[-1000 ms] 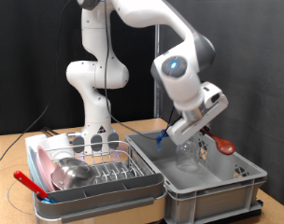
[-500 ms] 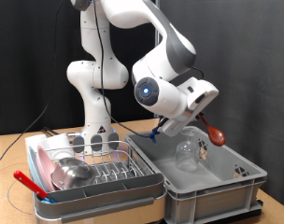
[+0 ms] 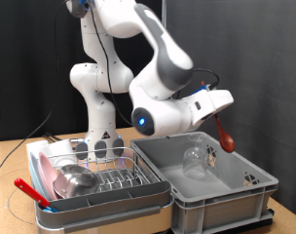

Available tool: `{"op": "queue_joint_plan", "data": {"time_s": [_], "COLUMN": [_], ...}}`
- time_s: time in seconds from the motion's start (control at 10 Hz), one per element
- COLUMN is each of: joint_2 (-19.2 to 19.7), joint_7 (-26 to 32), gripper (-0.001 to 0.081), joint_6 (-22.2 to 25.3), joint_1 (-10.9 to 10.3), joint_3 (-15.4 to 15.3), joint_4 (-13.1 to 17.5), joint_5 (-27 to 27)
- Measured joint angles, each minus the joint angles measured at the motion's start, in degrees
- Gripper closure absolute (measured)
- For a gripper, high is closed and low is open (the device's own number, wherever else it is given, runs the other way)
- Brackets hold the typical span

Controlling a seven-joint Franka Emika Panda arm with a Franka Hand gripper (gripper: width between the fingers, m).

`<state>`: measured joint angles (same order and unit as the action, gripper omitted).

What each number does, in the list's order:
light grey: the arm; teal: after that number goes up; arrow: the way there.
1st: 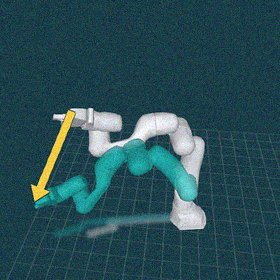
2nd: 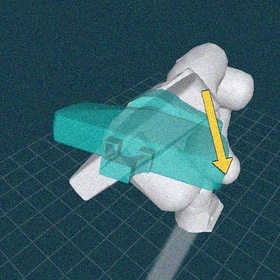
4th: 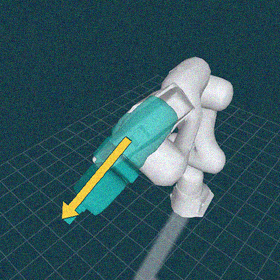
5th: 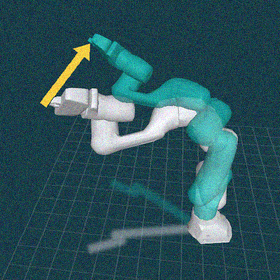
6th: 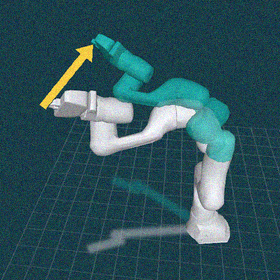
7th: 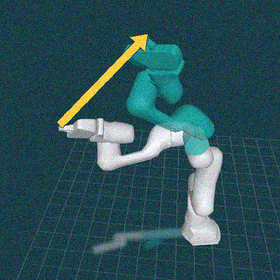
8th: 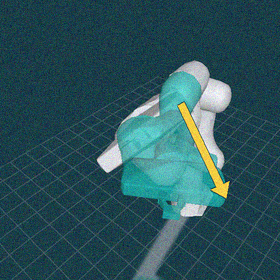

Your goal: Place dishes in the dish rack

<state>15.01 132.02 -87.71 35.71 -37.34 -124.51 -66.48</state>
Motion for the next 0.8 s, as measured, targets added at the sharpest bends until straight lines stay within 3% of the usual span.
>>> {"op": "queue_joint_plan", "data": {"time_s": [0.2, 0.4, 0.5, 0.6, 0.8], "joint_2": [4.0, 3.3, 2.6, 2.0, 2.0], "joint_7": [-3.9, -4.1, -7.0, -11.7, -24.4], "gripper": [0.0720, 0.0720, 0.0720, 0.0720, 0.0720], "joint_6": [4.4, 0.4, -3.6, -5.9, -5.7], "joint_1": [2.4, 1.6, 0.7, -0.2, -0.5], "joint_3": [0.4, 0.5, 0.4, 0.4, 0.5], "joint_4": [1.8, 1.9, 2.3, 3.4, 7.3], "joint_5": [-8.2, -3.7, -1.6, -0.9, -1.7]}}
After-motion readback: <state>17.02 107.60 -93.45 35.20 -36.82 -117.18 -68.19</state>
